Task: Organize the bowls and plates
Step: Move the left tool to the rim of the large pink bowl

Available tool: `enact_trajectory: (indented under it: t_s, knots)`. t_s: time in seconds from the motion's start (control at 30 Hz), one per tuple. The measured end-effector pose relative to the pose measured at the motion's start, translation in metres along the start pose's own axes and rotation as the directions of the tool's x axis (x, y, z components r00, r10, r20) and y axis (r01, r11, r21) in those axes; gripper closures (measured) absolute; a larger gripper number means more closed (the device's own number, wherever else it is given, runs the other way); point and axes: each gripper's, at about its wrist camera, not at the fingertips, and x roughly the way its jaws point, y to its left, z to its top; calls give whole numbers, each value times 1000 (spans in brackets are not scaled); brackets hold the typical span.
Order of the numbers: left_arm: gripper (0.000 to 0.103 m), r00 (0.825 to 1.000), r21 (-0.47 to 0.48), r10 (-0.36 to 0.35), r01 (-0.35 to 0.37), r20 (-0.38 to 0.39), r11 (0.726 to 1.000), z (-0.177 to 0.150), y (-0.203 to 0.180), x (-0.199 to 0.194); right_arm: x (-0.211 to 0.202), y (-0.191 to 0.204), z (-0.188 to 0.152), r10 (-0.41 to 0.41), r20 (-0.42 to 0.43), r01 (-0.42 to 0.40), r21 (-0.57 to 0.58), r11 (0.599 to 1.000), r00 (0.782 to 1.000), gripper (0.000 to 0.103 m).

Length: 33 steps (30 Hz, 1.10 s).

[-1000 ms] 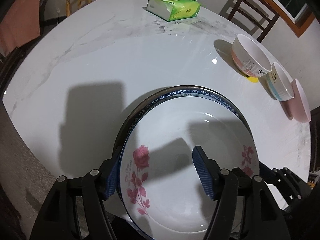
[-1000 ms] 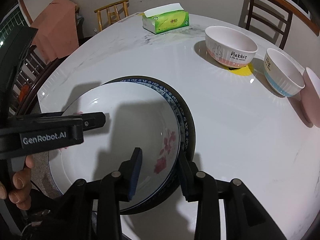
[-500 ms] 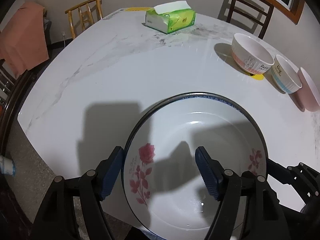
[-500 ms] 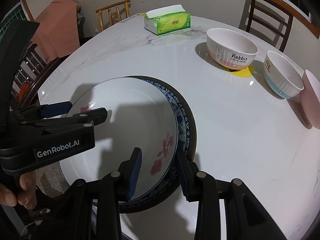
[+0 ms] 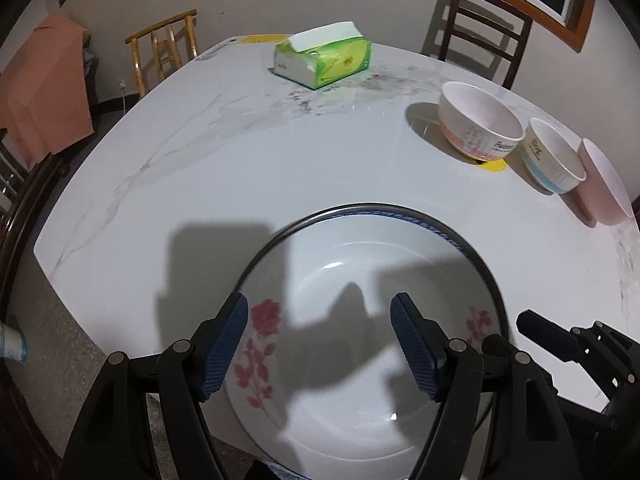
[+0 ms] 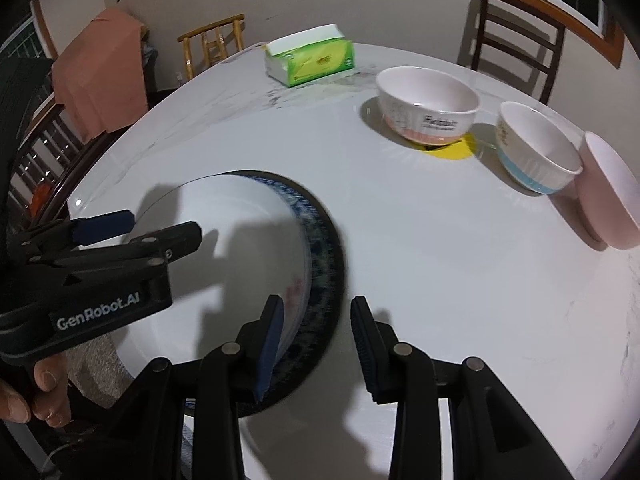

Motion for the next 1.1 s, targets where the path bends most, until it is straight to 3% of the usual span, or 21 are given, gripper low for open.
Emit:
enact_trajectory:
  t_s: [0.47,0.87,1.1]
  knots:
    - [32,998,110,-56,54,11,993,8,-63,-7,-24,-68,-11,-90,49,84,112,990,995,67]
    - [32,993,225,-118,112,11,968,16,-141,-10,-39,-143,-27,-195,55,178,223,959,979,67]
    - [32,988,266,-156,154,-11,952,25,-182,-7,-50,-187,-35,-219,55,193,295,936,974,67]
